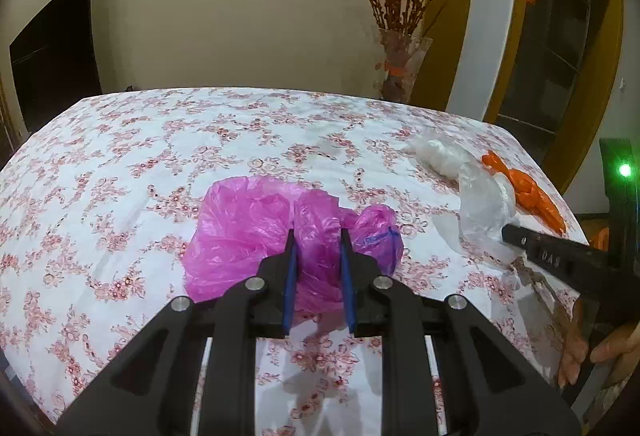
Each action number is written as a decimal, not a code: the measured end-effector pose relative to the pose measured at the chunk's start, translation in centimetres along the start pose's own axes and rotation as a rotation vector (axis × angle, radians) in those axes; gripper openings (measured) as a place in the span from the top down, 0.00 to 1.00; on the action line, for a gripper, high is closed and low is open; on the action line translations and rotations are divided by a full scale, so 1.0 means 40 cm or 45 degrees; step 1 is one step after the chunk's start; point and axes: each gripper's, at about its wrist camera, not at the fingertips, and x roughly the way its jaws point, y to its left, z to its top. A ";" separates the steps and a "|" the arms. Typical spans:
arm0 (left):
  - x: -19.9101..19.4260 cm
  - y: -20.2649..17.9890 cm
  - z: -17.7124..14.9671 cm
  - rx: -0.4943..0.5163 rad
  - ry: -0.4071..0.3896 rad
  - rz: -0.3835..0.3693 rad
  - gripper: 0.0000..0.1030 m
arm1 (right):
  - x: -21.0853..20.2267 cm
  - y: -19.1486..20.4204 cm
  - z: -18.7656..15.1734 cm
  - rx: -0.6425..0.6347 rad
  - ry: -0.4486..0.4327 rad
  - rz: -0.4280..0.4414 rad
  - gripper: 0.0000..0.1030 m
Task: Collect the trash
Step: 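Grasp the pink bag with the left gripper while the right gripper grasps the clear bag, then carry the pink bag with the left gripper while the right gripper carries the clear bag to the wastebasket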
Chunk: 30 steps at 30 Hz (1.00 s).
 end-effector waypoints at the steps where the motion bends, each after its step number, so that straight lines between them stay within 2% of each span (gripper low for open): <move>1: -0.001 -0.004 -0.001 0.002 0.001 -0.003 0.81 | -0.005 -0.005 -0.007 0.004 0.003 0.003 0.97; 7: -0.023 -0.028 -0.009 0.009 0.002 -0.022 0.81 | -0.090 -0.045 -0.051 0.025 -0.060 0.016 0.98; 15: -0.068 -0.102 -0.015 0.049 -0.014 -0.085 0.81 | -0.258 -0.114 -0.112 0.078 -0.180 0.028 0.98; 30: -0.151 -0.348 -0.055 0.189 -0.017 -0.317 0.81 | -0.496 -0.243 -0.177 0.139 -0.382 -0.089 0.98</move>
